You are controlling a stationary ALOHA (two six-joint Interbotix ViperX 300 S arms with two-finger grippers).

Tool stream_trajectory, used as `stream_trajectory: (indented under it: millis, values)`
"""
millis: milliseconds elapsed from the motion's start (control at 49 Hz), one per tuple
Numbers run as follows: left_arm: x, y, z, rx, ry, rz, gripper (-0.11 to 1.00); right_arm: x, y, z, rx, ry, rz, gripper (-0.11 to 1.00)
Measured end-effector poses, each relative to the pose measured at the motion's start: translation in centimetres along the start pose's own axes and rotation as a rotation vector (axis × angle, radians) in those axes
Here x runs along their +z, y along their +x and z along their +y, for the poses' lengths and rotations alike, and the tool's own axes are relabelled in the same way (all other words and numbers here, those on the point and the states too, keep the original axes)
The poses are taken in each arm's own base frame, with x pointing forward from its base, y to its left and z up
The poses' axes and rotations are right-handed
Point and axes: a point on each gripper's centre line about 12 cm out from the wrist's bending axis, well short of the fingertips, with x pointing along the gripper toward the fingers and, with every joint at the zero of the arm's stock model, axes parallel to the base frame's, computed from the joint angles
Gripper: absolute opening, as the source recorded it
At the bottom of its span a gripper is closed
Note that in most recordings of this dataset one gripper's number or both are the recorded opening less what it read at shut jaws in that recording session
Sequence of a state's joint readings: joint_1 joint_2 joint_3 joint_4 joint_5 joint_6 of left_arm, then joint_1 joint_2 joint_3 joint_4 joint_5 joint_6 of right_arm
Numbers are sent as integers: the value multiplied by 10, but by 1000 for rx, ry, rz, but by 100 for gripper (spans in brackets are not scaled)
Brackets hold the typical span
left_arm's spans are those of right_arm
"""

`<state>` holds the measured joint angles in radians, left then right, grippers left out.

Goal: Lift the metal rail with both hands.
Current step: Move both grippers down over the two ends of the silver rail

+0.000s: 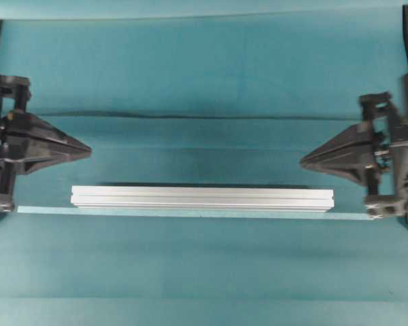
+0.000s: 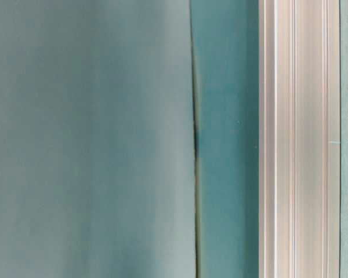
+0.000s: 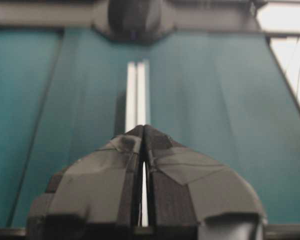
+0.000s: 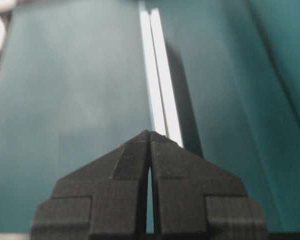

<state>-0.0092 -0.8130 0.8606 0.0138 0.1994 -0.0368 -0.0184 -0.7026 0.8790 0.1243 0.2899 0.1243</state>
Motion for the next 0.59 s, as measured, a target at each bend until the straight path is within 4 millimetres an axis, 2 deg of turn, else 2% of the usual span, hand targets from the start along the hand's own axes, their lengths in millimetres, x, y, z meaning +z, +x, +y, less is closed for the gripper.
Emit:
stream_trajectory:
  millis: [225, 408, 592]
  values:
    - [7, 16, 0, 9, -38, 158, -2, 4, 22, 2, -25, -6, 159, 0]
    - [-12, 33, 1, 33, -101, 365, -2, 5, 37, 3, -53, -17, 332, 0]
    - [-26, 42, 4, 56, -115, 504, -2, 8, 50, 2, -90, -43, 496, 0]
